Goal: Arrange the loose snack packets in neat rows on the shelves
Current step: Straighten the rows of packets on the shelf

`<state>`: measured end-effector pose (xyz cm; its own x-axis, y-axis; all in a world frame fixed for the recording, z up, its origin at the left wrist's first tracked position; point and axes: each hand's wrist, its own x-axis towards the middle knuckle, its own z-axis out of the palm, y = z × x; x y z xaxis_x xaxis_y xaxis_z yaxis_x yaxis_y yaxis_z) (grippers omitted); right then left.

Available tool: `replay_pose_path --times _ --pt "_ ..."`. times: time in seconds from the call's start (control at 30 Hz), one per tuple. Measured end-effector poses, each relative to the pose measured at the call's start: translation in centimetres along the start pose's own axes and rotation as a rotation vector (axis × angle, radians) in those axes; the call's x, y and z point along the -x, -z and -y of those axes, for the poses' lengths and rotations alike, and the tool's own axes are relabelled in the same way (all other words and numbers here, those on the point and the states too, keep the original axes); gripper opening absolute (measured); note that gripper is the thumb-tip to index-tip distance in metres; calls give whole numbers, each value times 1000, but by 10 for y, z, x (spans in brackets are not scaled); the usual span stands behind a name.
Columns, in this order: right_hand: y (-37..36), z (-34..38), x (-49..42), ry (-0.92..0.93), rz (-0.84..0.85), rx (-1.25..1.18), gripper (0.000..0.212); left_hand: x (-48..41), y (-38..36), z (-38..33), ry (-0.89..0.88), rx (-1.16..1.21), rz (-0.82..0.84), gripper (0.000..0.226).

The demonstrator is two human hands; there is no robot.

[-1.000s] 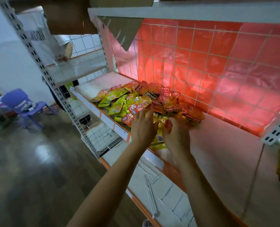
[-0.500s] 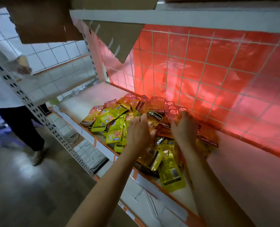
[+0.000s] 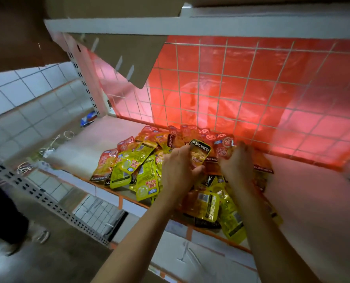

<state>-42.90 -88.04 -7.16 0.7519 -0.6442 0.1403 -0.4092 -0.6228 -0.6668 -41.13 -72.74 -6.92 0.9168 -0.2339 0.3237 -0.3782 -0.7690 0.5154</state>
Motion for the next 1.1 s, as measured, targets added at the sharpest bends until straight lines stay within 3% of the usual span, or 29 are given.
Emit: replay_pose_path --times 0.13,0.27,0.4,0.5,0.6,0.73,0.97,1.1 --pt "17 -5 22 -88 -30 -211 47 7 7 -11 -127 225 -64 55" --pt "36 -14 49 -129 -64 -419 47 15 7 -30 -176 443 -48 42" --pt "51 -30 73 -223 -41 -465 60 27 -6 -49 -5 696 133 19" --pt "65 -46 87 -322 -96 -469 48 36 -19 -67 136 882 280 12" --pt "83 -63 98 -378 -116 -468 39 48 -26 -84 128 930 356 22" --pt "109 -86 108 -444 -198 -468 32 59 -35 -111 233 1061 493 17" --pt "166 -136 131 -531 -261 -517 35 94 -62 -176 278 1162 713 16" --pt "210 -171 153 -554 -328 -555 26 122 -82 -219 275 1162 786 16"
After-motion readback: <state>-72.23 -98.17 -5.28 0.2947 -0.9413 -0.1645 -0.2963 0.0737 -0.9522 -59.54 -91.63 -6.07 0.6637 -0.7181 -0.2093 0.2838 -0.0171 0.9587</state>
